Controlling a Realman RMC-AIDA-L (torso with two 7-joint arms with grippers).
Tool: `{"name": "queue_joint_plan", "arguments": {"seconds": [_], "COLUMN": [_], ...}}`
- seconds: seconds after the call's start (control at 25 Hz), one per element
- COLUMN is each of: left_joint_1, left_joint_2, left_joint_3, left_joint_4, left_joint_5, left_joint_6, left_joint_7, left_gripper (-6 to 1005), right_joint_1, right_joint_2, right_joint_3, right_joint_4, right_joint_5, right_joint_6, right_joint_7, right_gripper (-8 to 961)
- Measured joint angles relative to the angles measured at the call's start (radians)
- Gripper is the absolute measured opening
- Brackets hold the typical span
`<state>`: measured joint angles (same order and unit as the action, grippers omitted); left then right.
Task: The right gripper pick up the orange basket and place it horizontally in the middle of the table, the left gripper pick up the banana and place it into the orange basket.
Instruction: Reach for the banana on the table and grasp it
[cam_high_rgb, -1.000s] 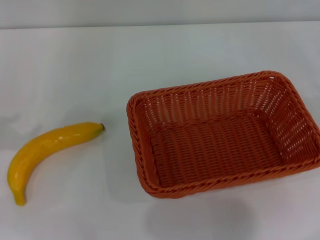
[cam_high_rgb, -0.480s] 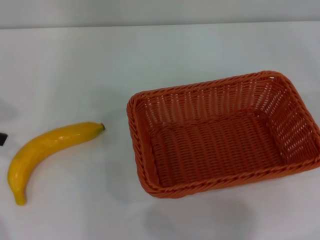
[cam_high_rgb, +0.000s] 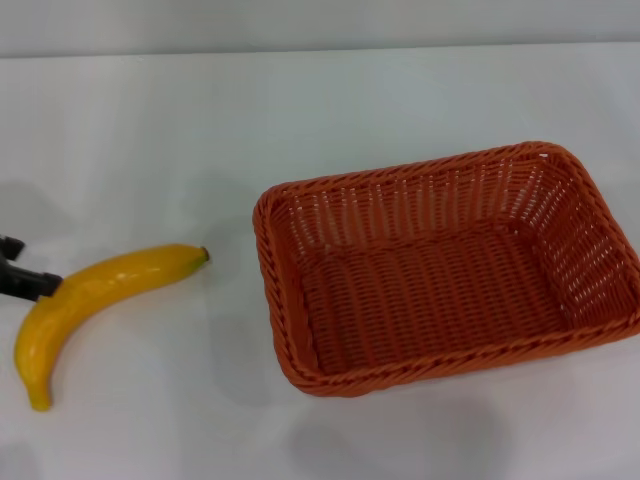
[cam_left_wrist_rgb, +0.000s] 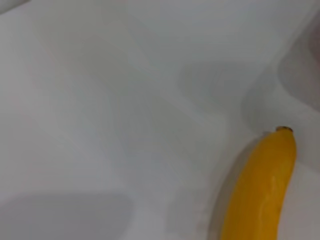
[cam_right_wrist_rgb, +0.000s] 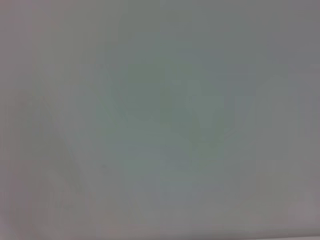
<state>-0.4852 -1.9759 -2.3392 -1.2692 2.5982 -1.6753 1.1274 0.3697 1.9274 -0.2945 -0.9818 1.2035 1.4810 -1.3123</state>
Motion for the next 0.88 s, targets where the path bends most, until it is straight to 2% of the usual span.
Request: {"name": "queue_joint_plan", "arguments": {"seconds": [0.04, 0.16, 0.64, 0.88], "left_joint_1": [-0.005, -0.012, -0.008, -0.011], "left_joint_2": [-0.011, -0.027, -0.067, -0.086], "left_joint_3": [0.007, 0.011, 0.013, 0.014], "left_joint_4": [0.042, 0.074, 0.124, 0.13], "left_joint_5": [0.0, -0.001, 0.0, 0.005], "left_joint_6": [0.028, 0.057, 0.129, 0.145], "left_joint_7": [0.022, 0.051, 0.11, 0.127], "left_gripper": [740, 741, 738, 734], "right_joint_1": [0.002, 0.006, 0.014, 0.018], "right_joint_2": [0.002, 0.003, 0.01, 0.003], "right_joint_3": [0.0, 0.0, 0.0, 0.0], "right_joint_4": [0.0, 0.0, 0.01, 0.04], "right_joint_5": [0.0, 0.001, 0.002, 0.002], "right_joint_6": [0.0, -0.001, -0.008, -0.012], "right_joint_7": [0.001, 0.003, 0.013, 0.013], "right_gripper": [735, 735, 735, 735]}}
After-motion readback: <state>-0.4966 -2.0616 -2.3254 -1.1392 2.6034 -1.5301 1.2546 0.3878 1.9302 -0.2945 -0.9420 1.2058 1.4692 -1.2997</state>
